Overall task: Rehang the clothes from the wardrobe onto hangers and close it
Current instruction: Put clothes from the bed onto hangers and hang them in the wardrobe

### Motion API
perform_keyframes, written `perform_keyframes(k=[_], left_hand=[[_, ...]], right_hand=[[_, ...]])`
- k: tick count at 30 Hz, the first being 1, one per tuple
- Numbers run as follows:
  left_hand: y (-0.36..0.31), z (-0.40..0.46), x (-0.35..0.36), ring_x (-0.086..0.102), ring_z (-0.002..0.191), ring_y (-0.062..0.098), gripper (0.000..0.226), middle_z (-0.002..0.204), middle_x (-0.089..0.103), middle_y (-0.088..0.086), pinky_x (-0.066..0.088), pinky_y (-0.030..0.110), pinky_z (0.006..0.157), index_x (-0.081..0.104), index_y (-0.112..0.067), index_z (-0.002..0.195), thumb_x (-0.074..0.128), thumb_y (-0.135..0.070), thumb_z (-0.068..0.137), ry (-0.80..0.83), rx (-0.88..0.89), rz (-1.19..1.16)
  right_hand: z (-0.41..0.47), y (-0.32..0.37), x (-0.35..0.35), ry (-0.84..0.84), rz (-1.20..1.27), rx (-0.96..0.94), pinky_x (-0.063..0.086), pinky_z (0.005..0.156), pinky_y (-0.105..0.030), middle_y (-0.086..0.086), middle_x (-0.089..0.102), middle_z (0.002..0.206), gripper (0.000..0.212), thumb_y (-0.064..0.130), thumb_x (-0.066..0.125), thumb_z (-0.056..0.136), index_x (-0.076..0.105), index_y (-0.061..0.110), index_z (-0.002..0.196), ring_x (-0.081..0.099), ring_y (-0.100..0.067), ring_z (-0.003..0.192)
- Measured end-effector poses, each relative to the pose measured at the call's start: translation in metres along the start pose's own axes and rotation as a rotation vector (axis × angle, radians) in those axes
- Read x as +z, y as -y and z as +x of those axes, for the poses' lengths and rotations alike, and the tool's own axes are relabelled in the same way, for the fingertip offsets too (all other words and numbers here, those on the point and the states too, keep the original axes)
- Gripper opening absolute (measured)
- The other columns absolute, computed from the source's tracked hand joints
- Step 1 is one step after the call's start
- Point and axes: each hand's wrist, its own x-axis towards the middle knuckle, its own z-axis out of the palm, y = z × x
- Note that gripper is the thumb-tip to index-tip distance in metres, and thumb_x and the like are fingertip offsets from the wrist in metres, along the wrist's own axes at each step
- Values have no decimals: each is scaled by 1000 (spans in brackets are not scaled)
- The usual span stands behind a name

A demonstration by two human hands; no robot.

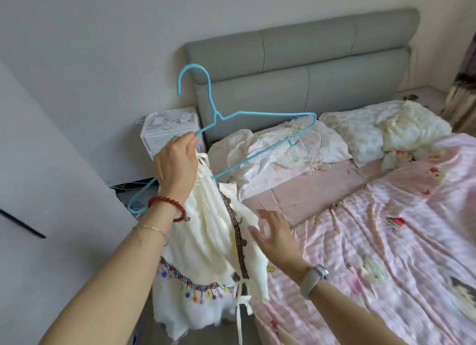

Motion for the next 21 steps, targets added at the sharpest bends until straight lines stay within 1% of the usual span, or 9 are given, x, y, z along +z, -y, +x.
perform_keyframes(k=[1,3,6,9,12,14,17,19,21], left_hand=[[-1,-4,-2,53,65,38,19,76,65,19,13,24,55,68,-4,83,55,-17,90,-6,-17,-14],[-2,-12,-7,44,60,34,21,74,64,20,13,24,53,69,-4,85,54,-18,91,-12,-64,-39],[2,-21,-16,34,61,25,25,75,63,18,13,26,54,68,-6,88,50,-22,94,-10,-143,-5],[9,-25,-28,32,62,23,25,78,64,17,13,27,56,65,-7,83,49,-23,95,-50,-190,37],[20,-28,-37,36,65,22,25,82,66,17,15,25,58,67,-7,88,49,-22,95,-54,-243,65],[25,-31,-39,45,69,29,24,88,68,16,20,26,61,68,-8,93,48,-22,95,-42,-281,82],[25,-38,-38,53,78,38,24,91,68,18,23,28,62,69,-10,98,49,-21,95,-35,-308,79],[23,-40,-38,52,78,39,24,89,67,20,25,29,62,70,-10,98,49,-20,95,-37,-310,71],[20,-41,-38,53,79,40,23,89,67,19,28,30,63,70,-10,100,49,-19,94,-41,-295,57]], right_hand=[[-8,-3,16,84,-6,31,33,100,-32,-8,51,122,52,35,60,86,46,9,128,44,-26,117],[-16,-9,38,133,-28,88,29,102,-32,-5,44,128,59,42,58,86,39,14,134,38,-24,120],[-19,-21,42,97,-69,202,38,90,-36,-8,48,122,37,23,52,88,48,13,124,45,-28,114],[-14,-44,17,97,-56,197,42,75,-35,-11,55,111,30,2,47,83,57,8,111,54,-31,99],[-4,-66,-23,102,-18,91,33,63,-21,-5,59,93,20,0,53,84,63,12,96,55,-20,78],[6,-76,-45,73,15,110,39,57,-20,4,57,76,23,1,52,87,59,22,80,55,-13,61],[27,-86,-67,174,168,283,57,56,-30,-2,62,68,19,0,43,90,61,7,89,63,-11,53],[38,-86,-73,181,298,364,58,54,-29,-9,63,68,21,-1,37,92,57,3,95,65,-13,52],[43,-81,-74,107,458,459,58,54,-30,-14,63,75,22,4,30,96,51,8,95,67,-20,58]])
